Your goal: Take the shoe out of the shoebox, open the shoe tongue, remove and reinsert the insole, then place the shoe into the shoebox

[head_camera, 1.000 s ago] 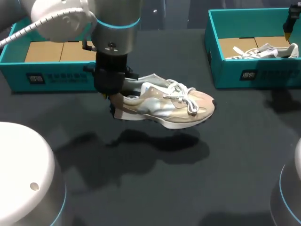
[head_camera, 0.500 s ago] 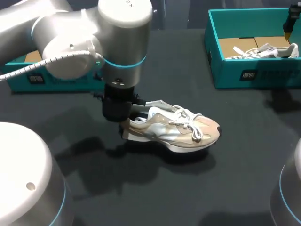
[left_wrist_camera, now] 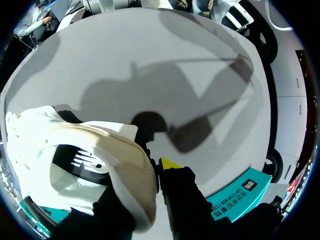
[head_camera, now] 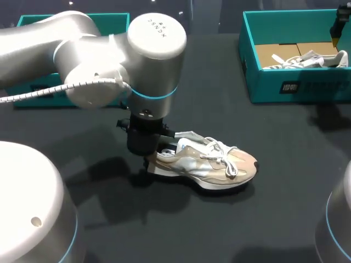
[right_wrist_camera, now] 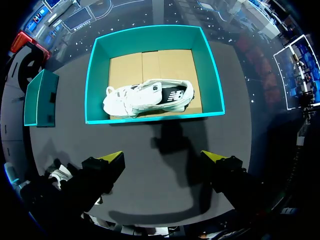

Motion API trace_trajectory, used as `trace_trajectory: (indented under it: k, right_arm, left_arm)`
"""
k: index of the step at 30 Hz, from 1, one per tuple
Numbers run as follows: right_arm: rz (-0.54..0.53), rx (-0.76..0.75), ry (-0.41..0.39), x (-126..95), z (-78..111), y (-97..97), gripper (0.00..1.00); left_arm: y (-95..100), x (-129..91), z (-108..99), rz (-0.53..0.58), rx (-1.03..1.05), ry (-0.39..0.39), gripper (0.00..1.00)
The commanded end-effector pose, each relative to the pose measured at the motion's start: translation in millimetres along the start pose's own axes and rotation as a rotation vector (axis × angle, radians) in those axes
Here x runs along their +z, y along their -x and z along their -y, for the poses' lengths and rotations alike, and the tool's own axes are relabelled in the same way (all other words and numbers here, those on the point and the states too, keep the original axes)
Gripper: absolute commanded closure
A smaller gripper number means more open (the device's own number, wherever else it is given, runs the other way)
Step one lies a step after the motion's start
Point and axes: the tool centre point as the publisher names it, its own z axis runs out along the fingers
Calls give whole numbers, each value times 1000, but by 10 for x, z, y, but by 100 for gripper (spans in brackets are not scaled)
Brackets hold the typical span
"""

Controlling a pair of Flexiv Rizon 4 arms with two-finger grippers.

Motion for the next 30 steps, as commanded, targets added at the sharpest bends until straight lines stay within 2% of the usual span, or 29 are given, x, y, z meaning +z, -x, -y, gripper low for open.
trace_trajectory:
  k: [1,9,22,23,24,26,28,30]
  right_arm:
    - [1,1,0,0,2,-4,0]
    - [1,1,0,0,2,-4,0]
    - [1,1,0,0,2,-4,0]
    - [1,1,0,0,2,-4,0]
    - [1,1,0,0,2,-4,0]
    - [1,1,0,0,2,-4,0]
    - [1,1,0,0,2,-4,0]
    - [1,1,0,0,2,-4,0]
  left_arm:
    - [163,134,-66,-19,-3,-9,100]
    - [271,265,-73,-38,14,-4,100]
    - [344,380,28,-56,38,24,100]
    - [345,380,30,-56,39,26,87]
    - [345,380,32,-55,40,27,64]
    - [346,382,35,-55,40,30,44]
    - [342,383,39,-54,40,32,15]
    - [335,383,39,-53,39,35,0]
